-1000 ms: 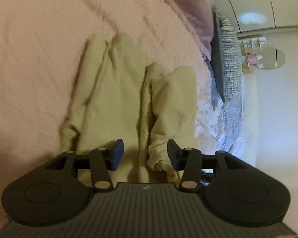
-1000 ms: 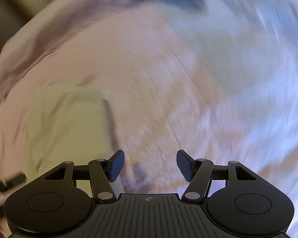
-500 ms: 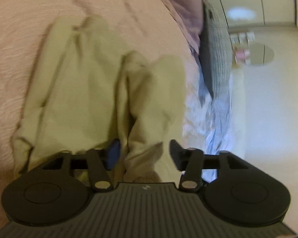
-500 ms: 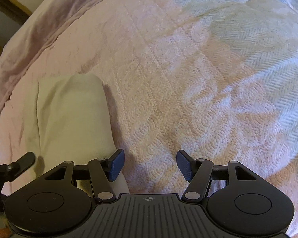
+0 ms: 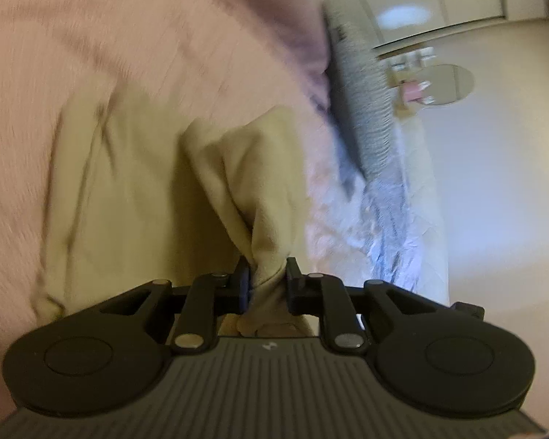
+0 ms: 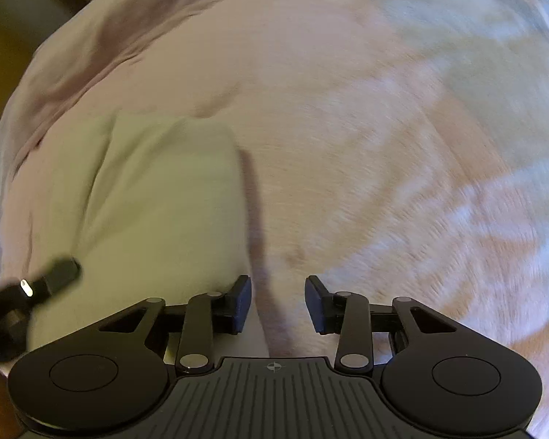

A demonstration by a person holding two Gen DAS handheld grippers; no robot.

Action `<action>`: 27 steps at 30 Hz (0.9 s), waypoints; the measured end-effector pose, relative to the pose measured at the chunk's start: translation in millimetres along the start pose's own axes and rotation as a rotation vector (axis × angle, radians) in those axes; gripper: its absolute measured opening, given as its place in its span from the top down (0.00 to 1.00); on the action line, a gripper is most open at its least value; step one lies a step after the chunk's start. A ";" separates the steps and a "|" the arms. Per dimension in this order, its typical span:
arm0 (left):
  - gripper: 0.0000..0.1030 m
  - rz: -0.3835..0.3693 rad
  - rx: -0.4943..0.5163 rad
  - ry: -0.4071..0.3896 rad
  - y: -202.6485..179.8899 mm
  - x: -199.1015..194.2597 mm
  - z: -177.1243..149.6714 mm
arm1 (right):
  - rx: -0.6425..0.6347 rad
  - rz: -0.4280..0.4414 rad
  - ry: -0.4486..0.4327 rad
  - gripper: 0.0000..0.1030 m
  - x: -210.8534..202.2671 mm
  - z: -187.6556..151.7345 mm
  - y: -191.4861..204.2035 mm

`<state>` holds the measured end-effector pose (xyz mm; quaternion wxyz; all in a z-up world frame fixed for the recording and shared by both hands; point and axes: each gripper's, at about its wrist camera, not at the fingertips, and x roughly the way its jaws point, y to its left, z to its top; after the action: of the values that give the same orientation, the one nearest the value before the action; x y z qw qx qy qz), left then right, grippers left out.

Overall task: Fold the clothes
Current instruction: 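Fold the shirt over again with both grippers and release it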

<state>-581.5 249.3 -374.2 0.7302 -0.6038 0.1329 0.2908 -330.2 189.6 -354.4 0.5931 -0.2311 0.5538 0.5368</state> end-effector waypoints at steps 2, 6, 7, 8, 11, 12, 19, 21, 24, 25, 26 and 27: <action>0.86 0.022 0.007 -0.030 7.6 -17.8 5.3 | -0.063 0.011 -0.005 0.63 -1.8 -1.7 15.8; 0.86 0.094 -0.036 -0.072 37.7 -42.9 7.5 | -0.130 0.058 -0.010 0.63 4.5 -8.5 37.9; 0.86 0.095 -0.043 -0.080 42.7 -45.5 6.0 | -0.137 0.072 -0.009 0.63 7.5 -10.2 41.5; 0.86 0.095 -0.050 -0.088 47.7 -48.2 4.4 | -0.145 0.082 -0.009 0.63 9.8 -12.6 44.9; 0.85 0.082 -0.084 -0.080 58.7 -38.6 -1.6 | -0.182 0.044 -0.016 0.63 15.7 -20.9 50.3; 0.85 0.087 -0.108 -0.072 64.3 -32.6 -4.5 | -0.175 0.040 -0.016 0.63 15.1 -21.0 47.7; 0.79 0.043 -0.207 -0.068 81.0 -29.8 -2.2 | -0.163 0.053 -0.039 0.63 4.7 -16.0 35.8; 0.75 0.057 -0.186 -0.059 78.2 -41.1 3.8 | -0.156 0.069 -0.061 0.63 1.8 -8.2 33.7; 0.66 0.067 -0.161 -0.062 73.8 -58.0 16.4 | -0.106 0.112 -0.084 0.63 -0.4 8.4 25.3; 0.61 0.069 -0.152 -0.070 71.7 -61.8 22.4 | -0.080 0.136 -0.083 0.63 1.3 15.1 22.3; 0.59 0.071 -0.145 -0.080 69.7 -63.1 29.0 | -0.049 0.166 -0.081 0.63 4.5 22.8 18.7; 0.57 0.075 -0.137 -0.090 68.2 -61.8 36.9 | -0.017 0.197 -0.082 0.63 7.9 30.4 15.1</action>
<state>-676.3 275.3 -386.7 0.6811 -0.6332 0.1022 0.3530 -332.8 223.7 -348.3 0.5577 -0.1584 0.5447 0.6060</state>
